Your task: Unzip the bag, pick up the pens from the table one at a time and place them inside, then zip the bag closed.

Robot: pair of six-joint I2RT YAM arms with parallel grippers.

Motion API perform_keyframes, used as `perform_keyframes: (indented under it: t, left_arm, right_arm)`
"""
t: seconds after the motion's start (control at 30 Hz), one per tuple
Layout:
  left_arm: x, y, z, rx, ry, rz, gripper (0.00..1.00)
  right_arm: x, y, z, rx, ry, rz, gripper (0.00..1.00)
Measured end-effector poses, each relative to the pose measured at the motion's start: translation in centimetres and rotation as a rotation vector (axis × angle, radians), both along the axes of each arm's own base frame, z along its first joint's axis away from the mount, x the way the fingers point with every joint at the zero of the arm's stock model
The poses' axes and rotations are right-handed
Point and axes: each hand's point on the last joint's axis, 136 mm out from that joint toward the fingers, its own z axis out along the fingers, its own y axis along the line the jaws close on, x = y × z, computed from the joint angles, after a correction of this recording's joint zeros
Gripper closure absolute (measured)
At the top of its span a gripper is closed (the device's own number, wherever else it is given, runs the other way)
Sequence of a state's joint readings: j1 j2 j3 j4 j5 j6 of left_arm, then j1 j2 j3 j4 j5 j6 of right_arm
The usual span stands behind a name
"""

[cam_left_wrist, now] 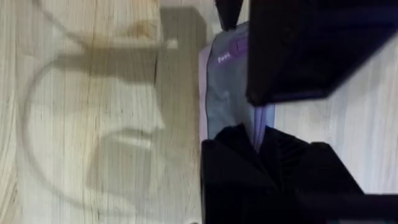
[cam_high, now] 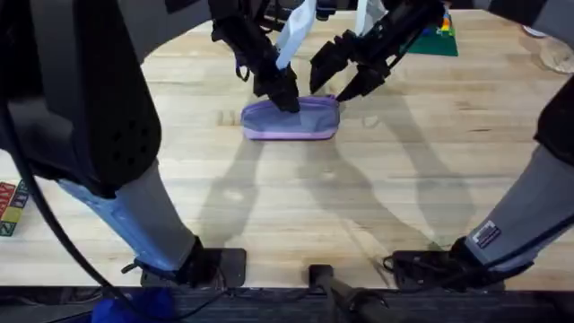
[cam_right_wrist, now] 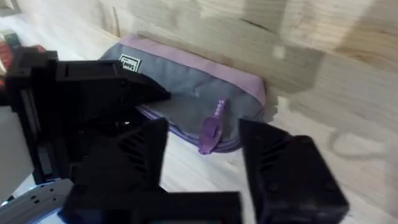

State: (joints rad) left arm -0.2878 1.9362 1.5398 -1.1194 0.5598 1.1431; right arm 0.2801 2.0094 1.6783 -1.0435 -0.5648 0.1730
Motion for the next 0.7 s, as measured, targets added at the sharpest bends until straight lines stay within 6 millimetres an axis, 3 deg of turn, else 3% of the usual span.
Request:
perform_keyframes:
  t: [0.13, 0.3, 0.43, 0.7]
  left_arm:
    - [0.01, 0.01, -0.01, 0.0, 0.0, 0.0, 0.959]
    - [0.0, 0.01, 0.0, 0.0, 0.0, 0.0, 0.959]
    - [-0.03, 0.01, -0.01, 0.0, 0.001, 0.0, 0.959]
    - [-0.05, 0.01, -0.01, 0.001, 0.002, 0.0, 0.959]
  right_arm:
    - [-0.06, 0.1, 0.0, 0.0, 0.002, 0.001, 0.494]
    - [-0.11, 0.19, 0.0, 0.001, 0.002, 0.003, 0.664]
    - [-0.22, 0.34, 0.05, 0.004, 0.007, 0.003, 0.944]
    - [-0.43, 0.13, -0.01, -0.002, 0.019, 0.0, 0.97]
